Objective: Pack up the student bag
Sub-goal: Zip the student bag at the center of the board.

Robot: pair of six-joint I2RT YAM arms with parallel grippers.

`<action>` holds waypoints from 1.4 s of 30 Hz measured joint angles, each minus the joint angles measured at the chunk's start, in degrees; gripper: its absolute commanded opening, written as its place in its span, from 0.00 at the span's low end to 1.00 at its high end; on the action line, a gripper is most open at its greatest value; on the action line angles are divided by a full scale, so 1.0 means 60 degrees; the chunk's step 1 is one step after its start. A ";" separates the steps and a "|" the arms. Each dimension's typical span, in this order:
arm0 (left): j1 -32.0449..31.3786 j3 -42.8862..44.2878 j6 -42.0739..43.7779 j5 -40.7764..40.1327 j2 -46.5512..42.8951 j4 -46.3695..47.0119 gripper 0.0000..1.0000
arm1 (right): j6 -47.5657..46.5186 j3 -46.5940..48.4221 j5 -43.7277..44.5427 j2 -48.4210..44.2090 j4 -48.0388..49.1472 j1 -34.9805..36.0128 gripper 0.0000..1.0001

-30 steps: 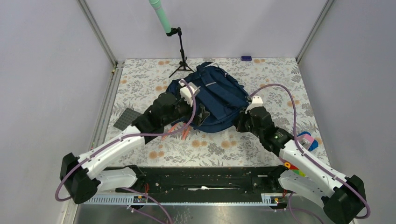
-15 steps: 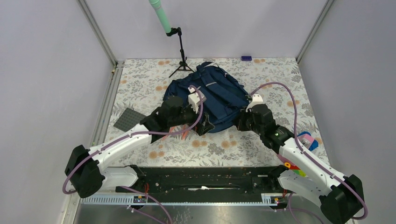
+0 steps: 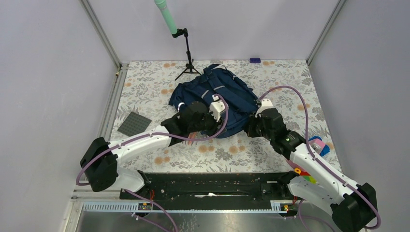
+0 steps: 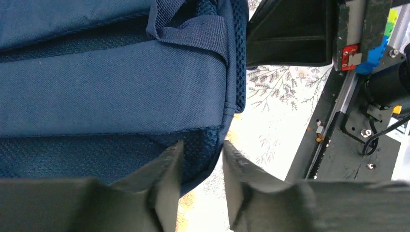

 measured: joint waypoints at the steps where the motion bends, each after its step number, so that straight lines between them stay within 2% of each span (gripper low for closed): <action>1: 0.0011 0.0000 0.0069 -0.0131 0.0000 0.0025 0.21 | -0.0073 0.0000 -0.0004 -0.0029 -0.0026 0.0000 0.00; 5: -0.0015 0.0062 0.0208 -0.0280 0.0058 0.0098 0.00 | -0.0503 0.0000 -0.0066 -0.0259 -0.0222 0.0000 0.00; 14: -0.0066 0.0765 0.0295 -0.0157 0.0641 -0.0240 0.00 | -0.1818 0.0004 -0.0528 -0.0838 -0.0882 -0.0087 0.00; 20: -0.0066 0.1803 0.0266 0.0244 0.1239 -0.0962 0.00 | -0.2171 0.0000 -0.0233 -0.1428 -0.1075 0.0084 0.00; 32: 0.0164 0.2146 -0.0033 0.0750 0.1515 -0.1472 0.00 | -0.2204 -0.0193 0.1796 -0.0364 -0.0408 0.2725 0.00; 38: 0.0543 0.2226 -0.0248 0.1129 0.1545 -0.1392 0.00 | -0.2237 -0.0197 0.2014 0.0219 0.0408 0.3570 0.00; 42: 0.0612 0.2280 -0.0324 0.1311 0.1606 -0.1162 0.00 | -0.2226 -0.0262 0.1858 0.0576 0.1639 0.4065 0.00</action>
